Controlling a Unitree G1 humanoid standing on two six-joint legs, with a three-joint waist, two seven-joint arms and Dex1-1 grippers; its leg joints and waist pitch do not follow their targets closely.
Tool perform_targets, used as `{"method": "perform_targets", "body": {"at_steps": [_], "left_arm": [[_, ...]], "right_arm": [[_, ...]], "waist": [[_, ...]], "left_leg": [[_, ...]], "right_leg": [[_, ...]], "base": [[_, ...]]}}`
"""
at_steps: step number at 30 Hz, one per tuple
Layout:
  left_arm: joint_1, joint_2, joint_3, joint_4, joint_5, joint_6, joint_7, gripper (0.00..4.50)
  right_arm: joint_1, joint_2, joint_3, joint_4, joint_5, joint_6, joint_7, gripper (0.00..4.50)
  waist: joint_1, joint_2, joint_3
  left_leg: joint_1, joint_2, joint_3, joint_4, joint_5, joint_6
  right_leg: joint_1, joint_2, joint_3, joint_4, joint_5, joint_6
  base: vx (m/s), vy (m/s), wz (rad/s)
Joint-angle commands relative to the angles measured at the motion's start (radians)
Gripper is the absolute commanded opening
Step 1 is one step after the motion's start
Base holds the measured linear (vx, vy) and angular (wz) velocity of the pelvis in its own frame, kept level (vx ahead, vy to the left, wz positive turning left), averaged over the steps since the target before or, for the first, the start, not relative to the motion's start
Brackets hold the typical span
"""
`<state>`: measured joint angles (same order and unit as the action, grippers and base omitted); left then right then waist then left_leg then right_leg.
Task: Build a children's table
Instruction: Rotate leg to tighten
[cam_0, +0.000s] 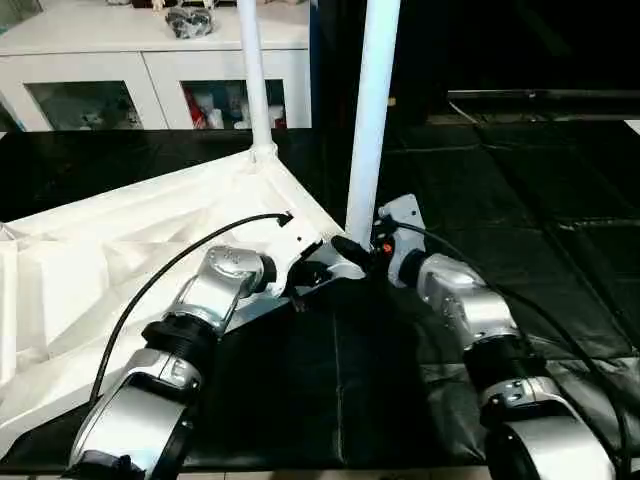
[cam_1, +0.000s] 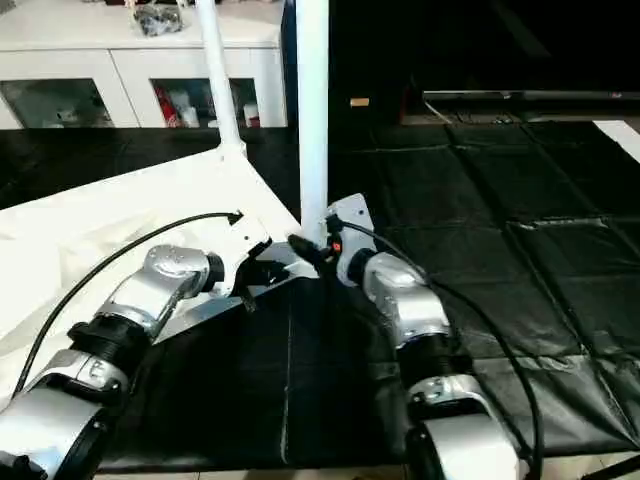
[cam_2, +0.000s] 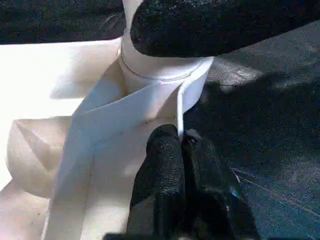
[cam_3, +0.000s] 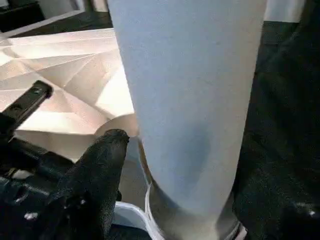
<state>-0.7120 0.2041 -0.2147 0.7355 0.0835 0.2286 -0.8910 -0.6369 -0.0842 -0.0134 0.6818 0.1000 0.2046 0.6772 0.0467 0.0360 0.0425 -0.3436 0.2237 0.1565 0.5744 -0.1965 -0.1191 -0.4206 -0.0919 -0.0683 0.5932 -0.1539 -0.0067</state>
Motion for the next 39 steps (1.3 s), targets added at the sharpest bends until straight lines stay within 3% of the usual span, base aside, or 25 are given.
{"method": "perform_targets", "body": {"at_steps": [1, 2, 3, 4, 7, 8, 12, 13, 20, 22, 28, 39], "left_arm": [[0.009, 0.005, -0.019, -0.028, -0.010, -0.025, -0.037, 0.00], [0.015, 0.022, -0.028, -0.029, -0.007, -0.047, -0.065, 0.00], [0.015, 0.022, -0.028, -0.029, -0.007, -0.047, -0.065, 0.00], [0.021, 0.032, -0.033, -0.034, -0.011, -0.057, -0.092, 0.00], [0.046, 0.068, -0.057, -0.061, -0.026, -0.108, -0.205, 0.00], [0.048, 0.074, -0.063, -0.062, -0.023, -0.117, -0.216, 0.00], [0.062, 0.101, -0.091, -0.072, -0.016, -0.164, -0.276, 0.00], [0.076, 0.128, -0.117, -0.088, -0.017, -0.195, -0.345, 0.00], [0.098, 0.176, -0.159, -0.128, -0.024, -0.247, -0.468, 0.00], [0.101, 0.188, -0.171, -0.136, -0.023, -0.263, -0.494, 0.00], [0.116, 0.205, -0.190, -0.180, -0.039, -0.279, -0.549, 0.00], [0.140, 0.211, -0.203, -0.231, -0.049, -0.271, -0.569, 0.00]], "right_arm": [[0.009, -0.008, 0.028, 0.004, 0.022, -0.002, 0.064, 3.63], [0.009, -0.046, 0.025, 0.006, 0.023, -0.027, 0.114, 3.70], [0.009, -0.046, 0.025, 0.006, 0.023, -0.027, 0.114, 3.80], [0.010, -0.071, 0.028, 0.006, 0.022, -0.045, 0.153, 4.00], [0.020, -0.150, 0.048, -0.005, 0.032, -0.052, 0.311, 4.15], [0.022, -0.160, 0.054, -0.006, 0.031, -0.048, 0.332, 4.33], [0.032, -0.205, 0.077, -0.017, 0.039, -0.059, 0.431, 4.40], [0.034, -0.245, 0.095, -0.011, 0.036, -0.105, 0.512, 4.40], [0.036, -0.284, 0.128, -0.015, 0.059, -0.166, 0.690, 4.40], [0.041, -0.287, 0.134, -0.026, 0.068, -0.175, 0.729, 4.40], [0.056, -0.286, 0.162, -0.062, 0.106, -0.139, 0.826, 4.40], [0.033, -0.273, 0.193, -0.017, 0.115, -0.064, 0.896, 3.44]], "waist": [[0.010, -0.004, -0.067], [0.014, -0.009, -0.071], [0.014, -0.009, -0.071], [0.018, -0.008, -0.073], [0.032, -0.009, -0.076], [0.037, -0.009, -0.073], [0.050, -0.010, -0.068], [0.053, -0.009, -0.068], [0.064, -0.010, -0.065], [0.067, -0.017, -0.065], [0.069, -0.015, -0.067], [0.077, -0.019, -0.067]], "left_leg": [[-0.015, -0.013, 0.018, -0.061, -0.155, 0.066], [-0.017, -0.013, 0.018, -0.057, -0.124, 0.078], [-0.017, -0.013, 0.018, -0.057, -0.124, 0.078], [-0.021, -0.014, 0.020, -0.051, -0.088, 0.099], [-0.023, -0.011, 0.023, -0.045, -0.071, 0.126], [-0.022, -0.010, 0.026, -0.043, -0.072, 0.134], [-0.019, -0.007, 0.026, -0.048, -0.135, 0.110], [-0.018, -0.005, 0.025, -0.049, -0.153, 0.101], [-0.016, -0.002, 0.025, -0.050, -0.178, 0.088], [-0.016, -0.002, 0.025, -0.051, -0.179, 0.086], [-0.018, -0.002, 0.023, -0.050, -0.167, 0.082], [-0.017, -0.002, 0.023, -0.050, -0.162, 0.069]], "right_leg": [[0.071, -0.032, 0.028, -0.059, -0.170, -0.244], [0.075, -0.031, 0.027, -0.053, -0.117, -0.259], [0.075, -0.031, 0.027, -0.053, -0.117, -0.259], [0.074, -0.029, 0.026, -0.046, -0.046, -0.281], [0.076, -0.029, 0.025, -0.038, 0.006, -0.305], [0.071, -0.028, 0.026, -0.038, 0.008, -0.308], [0.069, -0.031, 0.025, -0.045, -0.101, -0.285], [0.067, -0.033, 0.026, -0.048, -0.132, -0.277], [0.061, -0.033, 0.029, -0.049, -0.183, -0.262], [0.061, -0.032, 0.029, -0.049, -0.195, -0.258], [0.061, -0.032, 0.029, -0.045, -0.189, -0.254], [0.059, -0.033, 0.030, -0.047, -0.214, -0.243]], "base": [[0.000, 0.000, 0.00], [0.000, 0.000, 0.00], [0.000, 0.000, 0.00], [0.000, 0.000, 0.00], [0.000, 0.000, 0.00], [0.000, 0.000, 0.00], [0.000, 0.000, 0.00], [0.000, 0.000, 0.00], [0.000, 0.000, 0.00], [0.000, 0.000, 0.00], [0.000, 0.000, 0.00], [0.000, 0.000, 0.00]]}}
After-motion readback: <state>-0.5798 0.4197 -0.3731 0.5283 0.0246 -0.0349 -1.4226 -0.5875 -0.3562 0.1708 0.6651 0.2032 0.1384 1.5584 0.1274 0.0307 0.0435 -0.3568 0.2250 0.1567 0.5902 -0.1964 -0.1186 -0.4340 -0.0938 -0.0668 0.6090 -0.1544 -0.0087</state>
